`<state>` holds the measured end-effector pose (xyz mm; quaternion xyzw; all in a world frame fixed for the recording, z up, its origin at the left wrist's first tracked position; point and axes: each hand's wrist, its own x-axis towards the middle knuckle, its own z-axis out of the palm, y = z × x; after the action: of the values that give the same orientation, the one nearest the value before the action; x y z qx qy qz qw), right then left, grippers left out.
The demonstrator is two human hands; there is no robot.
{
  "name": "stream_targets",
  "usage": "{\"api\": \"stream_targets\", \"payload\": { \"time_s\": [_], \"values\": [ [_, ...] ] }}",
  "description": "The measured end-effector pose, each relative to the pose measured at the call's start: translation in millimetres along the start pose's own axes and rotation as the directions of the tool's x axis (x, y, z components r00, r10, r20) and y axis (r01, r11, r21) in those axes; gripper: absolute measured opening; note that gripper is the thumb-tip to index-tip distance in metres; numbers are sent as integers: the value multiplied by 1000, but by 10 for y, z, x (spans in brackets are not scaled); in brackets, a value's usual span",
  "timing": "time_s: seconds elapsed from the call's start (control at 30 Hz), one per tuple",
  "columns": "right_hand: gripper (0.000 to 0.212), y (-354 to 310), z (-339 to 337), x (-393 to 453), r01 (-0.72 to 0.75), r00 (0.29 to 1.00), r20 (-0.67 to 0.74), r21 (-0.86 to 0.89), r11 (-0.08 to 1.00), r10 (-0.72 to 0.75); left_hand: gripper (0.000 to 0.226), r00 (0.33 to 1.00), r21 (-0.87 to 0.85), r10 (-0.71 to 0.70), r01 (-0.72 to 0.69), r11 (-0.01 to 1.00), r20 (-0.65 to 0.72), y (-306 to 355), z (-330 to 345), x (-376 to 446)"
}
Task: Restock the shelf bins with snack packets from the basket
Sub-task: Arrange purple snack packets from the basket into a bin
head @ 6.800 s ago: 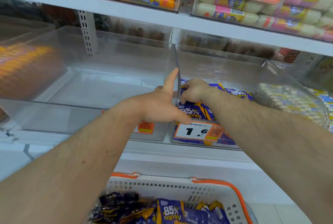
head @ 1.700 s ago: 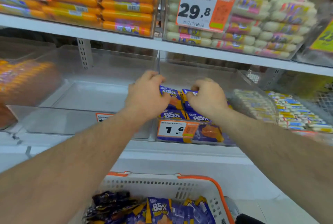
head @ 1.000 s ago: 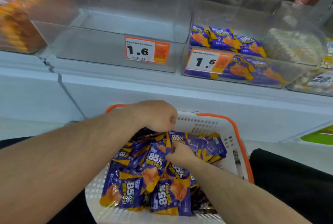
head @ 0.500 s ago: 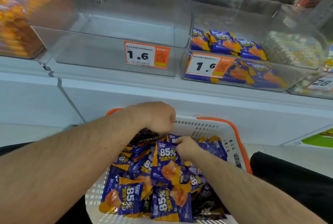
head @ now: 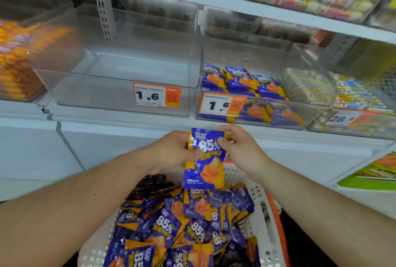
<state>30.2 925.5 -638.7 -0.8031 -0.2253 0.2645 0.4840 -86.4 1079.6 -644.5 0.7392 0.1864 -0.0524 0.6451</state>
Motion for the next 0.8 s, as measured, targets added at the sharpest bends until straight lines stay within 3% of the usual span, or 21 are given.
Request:
{"api": "stream_targets", "payload": {
  "time_s": [0.07, 0.13, 0.23, 0.3, 0.4, 0.5, 0.63, 0.73, 0.8],
  "values": [
    [43, -74, -38, -105, 160, 976, -113, -210, 965, -186, 11, 991, -13, 90, -91, 996, -103, 135, 11, -33],
    [60, -176, -48, -255, 313, 920, -117, -357, 880, -375, 12, 971, -76, 163, -178, 981, -175, 317, 23, -80],
    [79, -301, -22, -376, 438, 846, -73, -472, 765, -529, 16, 937, -186, 251, -299, 936, -243, 589, 63, -106],
    [81, -398, -44, -347, 457, 797, -149, -486, 745, -586, 17, 925, -218, 287, -343, 914, -249, 790, 108, -84],
    [63, -558, -218, -196, 461, 739, -268, -467, 755, -617, 15, 910, -186, 322, -375, 908, -263, 1065, 175, 39],
    [55, -705, -489, -54, 451, 709, -302, -500, 739, -637, 13, 878, -88, 375, -417, 905, -298, 1300, 272, 247],
    [57, -858, -889, 229, 373, 692, -371, -552, 746, -620, 39, 845, -112, 388, -455, 883, -368, 1577, 378, 600],
    [59, -817, -1201, 630, 225, 712, -400, -648, 727, -577, 32, 772, 169, 499, -473, 865, -395, 1557, 362, 945],
    [64, -737, -1363, 925, 80, 767, -377, -747, 660, -519, 19, 811, 350, 465, -346, 871, -356, 1469, 324, 1143]
  ]
}}
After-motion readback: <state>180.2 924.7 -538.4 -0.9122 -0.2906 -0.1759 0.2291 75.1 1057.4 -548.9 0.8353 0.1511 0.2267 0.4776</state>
